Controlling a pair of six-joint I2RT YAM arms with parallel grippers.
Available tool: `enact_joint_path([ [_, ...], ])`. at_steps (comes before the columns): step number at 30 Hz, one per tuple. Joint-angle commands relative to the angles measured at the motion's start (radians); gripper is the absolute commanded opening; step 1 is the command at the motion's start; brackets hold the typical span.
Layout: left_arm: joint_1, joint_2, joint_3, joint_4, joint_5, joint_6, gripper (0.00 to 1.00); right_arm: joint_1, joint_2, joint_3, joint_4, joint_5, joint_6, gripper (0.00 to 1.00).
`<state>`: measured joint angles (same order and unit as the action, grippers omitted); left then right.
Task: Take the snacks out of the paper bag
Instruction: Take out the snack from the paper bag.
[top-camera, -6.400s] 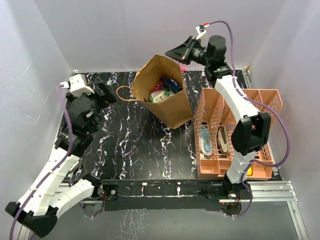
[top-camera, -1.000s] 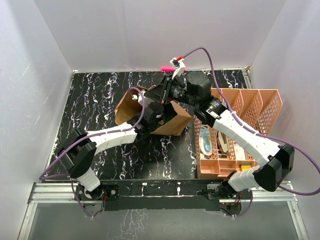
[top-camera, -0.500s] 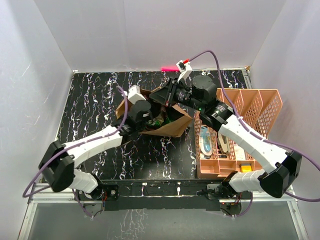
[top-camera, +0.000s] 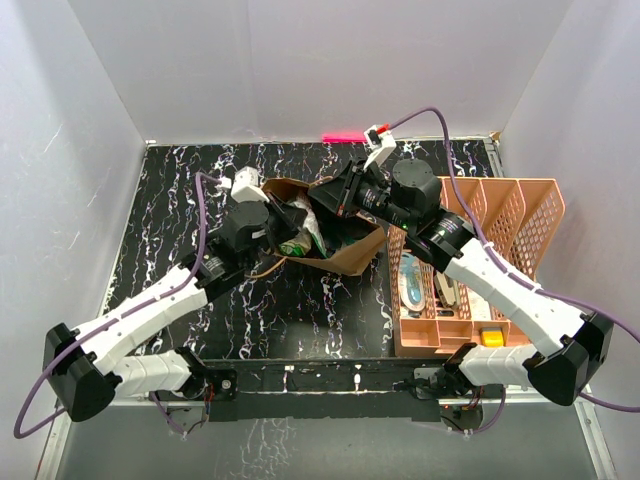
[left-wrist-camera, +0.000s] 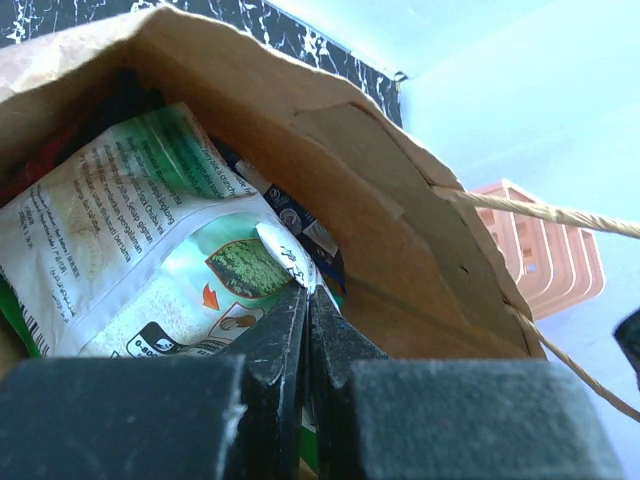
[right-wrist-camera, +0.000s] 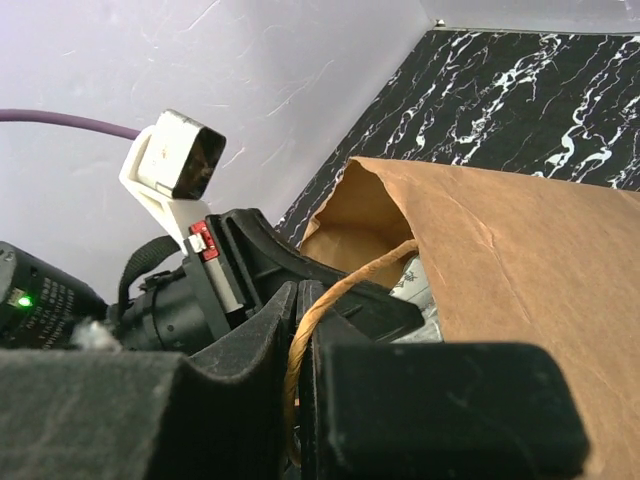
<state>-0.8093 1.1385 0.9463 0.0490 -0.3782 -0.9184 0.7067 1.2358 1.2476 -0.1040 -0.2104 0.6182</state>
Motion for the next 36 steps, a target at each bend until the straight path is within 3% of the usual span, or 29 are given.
enact_joint_path([
  [1,0.006,-0.057,0.145,-0.117,0.071,0.097,0.00,0.008,-0.040,-0.002,0.073,0.023,-0.024,0.08],
  [7,0.008,-0.058,0.263,-0.227,0.103,0.163,0.00,0.007,-0.063,-0.052,0.095,0.031,-0.016,0.08],
  [13,0.013,0.055,0.370,-0.339,0.066,0.022,0.00,0.008,-0.066,-0.052,0.096,0.018,-0.014,0.08],
  [18,0.083,0.150,0.433,-0.361,0.187,-0.068,0.00,0.008,-0.062,-0.031,0.086,0.003,-0.017,0.08],
  [26,0.211,0.180,0.347,-0.319,0.383,-0.161,0.00,0.008,-0.073,-0.047,0.070,0.016,-0.021,0.08],
  [33,0.233,0.115,0.156,-0.156,0.484,-0.142,0.03,0.008,-0.084,-0.038,0.044,0.017,-0.032,0.08],
  [36,0.233,0.095,0.086,-0.125,0.497,-0.121,0.04,0.007,-0.079,-0.041,0.056,-0.055,-0.068,0.08],
])
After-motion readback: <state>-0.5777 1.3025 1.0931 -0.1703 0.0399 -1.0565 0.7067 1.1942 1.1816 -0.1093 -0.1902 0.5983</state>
